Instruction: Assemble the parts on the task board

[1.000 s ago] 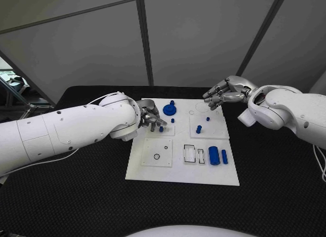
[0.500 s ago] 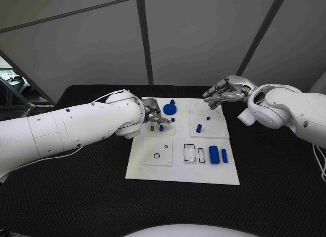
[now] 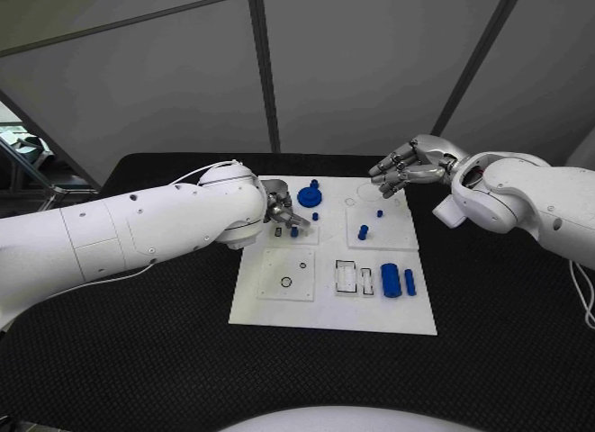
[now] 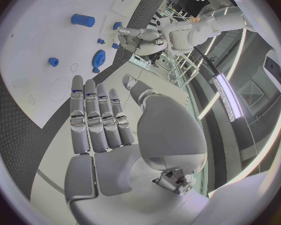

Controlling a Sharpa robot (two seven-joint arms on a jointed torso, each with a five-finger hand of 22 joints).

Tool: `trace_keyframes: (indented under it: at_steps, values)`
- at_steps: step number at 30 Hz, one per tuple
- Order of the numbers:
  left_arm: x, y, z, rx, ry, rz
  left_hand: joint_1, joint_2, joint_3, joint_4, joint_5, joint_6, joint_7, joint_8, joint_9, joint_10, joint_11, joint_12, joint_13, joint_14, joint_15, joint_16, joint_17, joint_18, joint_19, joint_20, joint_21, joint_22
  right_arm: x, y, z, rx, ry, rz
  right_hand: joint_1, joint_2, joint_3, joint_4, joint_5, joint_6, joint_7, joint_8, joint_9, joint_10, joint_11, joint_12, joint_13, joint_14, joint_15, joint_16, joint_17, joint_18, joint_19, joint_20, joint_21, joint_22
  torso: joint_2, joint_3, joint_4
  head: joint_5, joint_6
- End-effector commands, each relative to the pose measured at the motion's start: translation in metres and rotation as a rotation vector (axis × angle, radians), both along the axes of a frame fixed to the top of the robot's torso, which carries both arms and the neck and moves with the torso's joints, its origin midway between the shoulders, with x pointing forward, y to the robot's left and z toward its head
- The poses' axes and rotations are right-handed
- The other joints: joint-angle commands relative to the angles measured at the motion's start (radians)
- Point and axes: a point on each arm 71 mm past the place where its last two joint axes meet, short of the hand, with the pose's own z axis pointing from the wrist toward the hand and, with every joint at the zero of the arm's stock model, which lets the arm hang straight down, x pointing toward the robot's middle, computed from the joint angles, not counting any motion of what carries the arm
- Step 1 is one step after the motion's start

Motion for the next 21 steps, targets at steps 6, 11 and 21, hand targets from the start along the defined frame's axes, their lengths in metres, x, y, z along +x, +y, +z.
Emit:
trace_keyframes:
  at_steps: [6, 11, 21]
  values:
    - [0.0002, 0.0044, -0.0056, 0.079, 0.046, -0.002, 0.002, -0.009, 0.004, 0.003, 0.007, 0.009, 0.003, -0.025, -0.018, -0.006, 0.0, -0.011, -0.007, 0.107, -0.008, 0.002, 0.262, -0.038, 0.075, -0.007, 0.018, 0.213, 0.0, 0.0013, 0.0012, 0.002, -0.002, 0.009, -0.001, 0.006, -0.004, 0.0, 0.005, 0.004, 0.003, -0.001, 0.001, -0.006, 0.001, -0.002, 0.001, -0.007, 0.0, -0.001, -0.001, 0.003, 0.007, 0.0, -0.006, -0.001, 0.0, -0.0005, 0.0018, -0.001, -0.004]
    - [0.0, 0.0027, -0.0064, 0.082, 0.049, -0.006, 0.002, -0.014, 0.003, 0.002, 0.007, 0.012, 0.003, -0.03, -0.022, -0.006, 0.001, -0.012, -0.009, 0.107, -0.008, 0.002, 0.262, -0.039, 0.077, -0.008, 0.02, 0.215, 0.0, 0.0021, 0.0012, 0.003, -0.002, 0.01, -0.001, 0.006, -0.004, 0.0, 0.005, 0.004, 0.003, -0.001, 0.001, -0.006, 0.001, -0.002, 0.001, -0.007, 0.0, -0.001, -0.001, 0.003, 0.007, 0.0, -0.006, -0.001, 0.0, -0.0008, 0.0007, -0.001, -0.005]
    - [0.0005, 0.0002, -0.0065, 0.068, 0.047, -0.003, 0.003, -0.013, 0.005, 0.002, 0.007, 0.015, 0.003, -0.032, -0.024, -0.006, 0.001, -0.014, -0.01, 0.107, -0.008, 0.002, 0.262, -0.039, 0.078, -0.007, 0.022, 0.217, 0.0001, 0.0026, 0.0012, 0.003, -0.001, 0.011, -0.001, 0.006, -0.004, 0.0, 0.005, 0.004, 0.003, -0.001, 0.001, -0.006, 0.001, -0.002, 0.001, -0.007, 0.0, -0.001, -0.001, 0.003, 0.007, 0.0, -0.006, -0.001, -0.001, 0.0002, 0.001, -0.001, -0.008]
